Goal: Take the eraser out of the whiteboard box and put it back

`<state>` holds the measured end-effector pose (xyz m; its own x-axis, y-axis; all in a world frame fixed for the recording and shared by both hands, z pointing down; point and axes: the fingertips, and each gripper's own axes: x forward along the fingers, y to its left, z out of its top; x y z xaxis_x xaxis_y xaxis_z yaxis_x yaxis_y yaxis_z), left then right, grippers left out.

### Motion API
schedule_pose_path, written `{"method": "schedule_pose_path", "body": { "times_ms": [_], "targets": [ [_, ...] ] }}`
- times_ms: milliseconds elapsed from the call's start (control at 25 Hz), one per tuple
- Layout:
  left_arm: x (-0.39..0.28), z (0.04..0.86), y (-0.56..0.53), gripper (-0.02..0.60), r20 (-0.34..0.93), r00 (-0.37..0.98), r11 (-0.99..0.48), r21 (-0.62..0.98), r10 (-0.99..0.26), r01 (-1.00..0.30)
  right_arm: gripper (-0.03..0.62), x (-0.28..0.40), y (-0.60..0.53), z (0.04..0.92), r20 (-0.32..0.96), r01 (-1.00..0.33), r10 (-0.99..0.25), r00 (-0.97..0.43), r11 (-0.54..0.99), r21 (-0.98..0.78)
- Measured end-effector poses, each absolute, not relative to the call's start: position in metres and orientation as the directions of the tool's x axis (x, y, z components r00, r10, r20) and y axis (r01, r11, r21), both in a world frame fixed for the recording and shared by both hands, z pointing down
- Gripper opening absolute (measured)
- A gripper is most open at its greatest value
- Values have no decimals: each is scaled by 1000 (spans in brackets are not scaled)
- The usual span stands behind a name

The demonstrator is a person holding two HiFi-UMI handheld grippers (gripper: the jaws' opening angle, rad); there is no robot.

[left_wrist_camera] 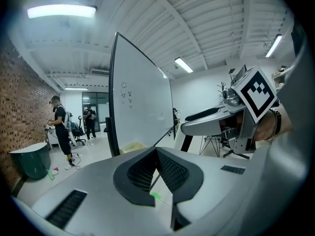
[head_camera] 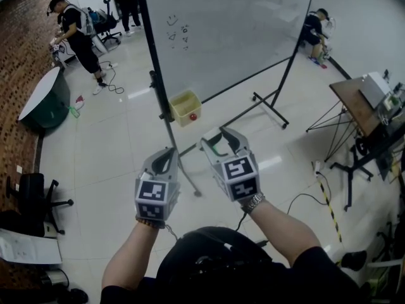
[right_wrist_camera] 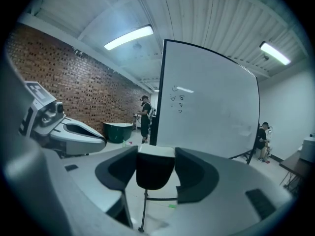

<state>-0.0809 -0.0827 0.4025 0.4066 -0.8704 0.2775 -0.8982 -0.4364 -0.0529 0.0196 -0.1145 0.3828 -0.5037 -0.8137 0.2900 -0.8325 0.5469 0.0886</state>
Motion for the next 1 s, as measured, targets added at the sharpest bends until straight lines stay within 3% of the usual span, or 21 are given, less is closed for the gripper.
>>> {"method": "schedule_pose_path", "body": {
  "times_ms": [560, 1000],
  "targets": [
    [-95, 402, -39, 0, 271, 477, -501, -23, -836, -865, 265, 0, -54, 382, 301, -861, -837, -456, 501, 88],
    [-81, 400, -28, 0, 266, 449, -468, -10, -853, -884, 265, 7, -40, 384, 304, -838, -809, -503, 542, 58]
  ]
}}
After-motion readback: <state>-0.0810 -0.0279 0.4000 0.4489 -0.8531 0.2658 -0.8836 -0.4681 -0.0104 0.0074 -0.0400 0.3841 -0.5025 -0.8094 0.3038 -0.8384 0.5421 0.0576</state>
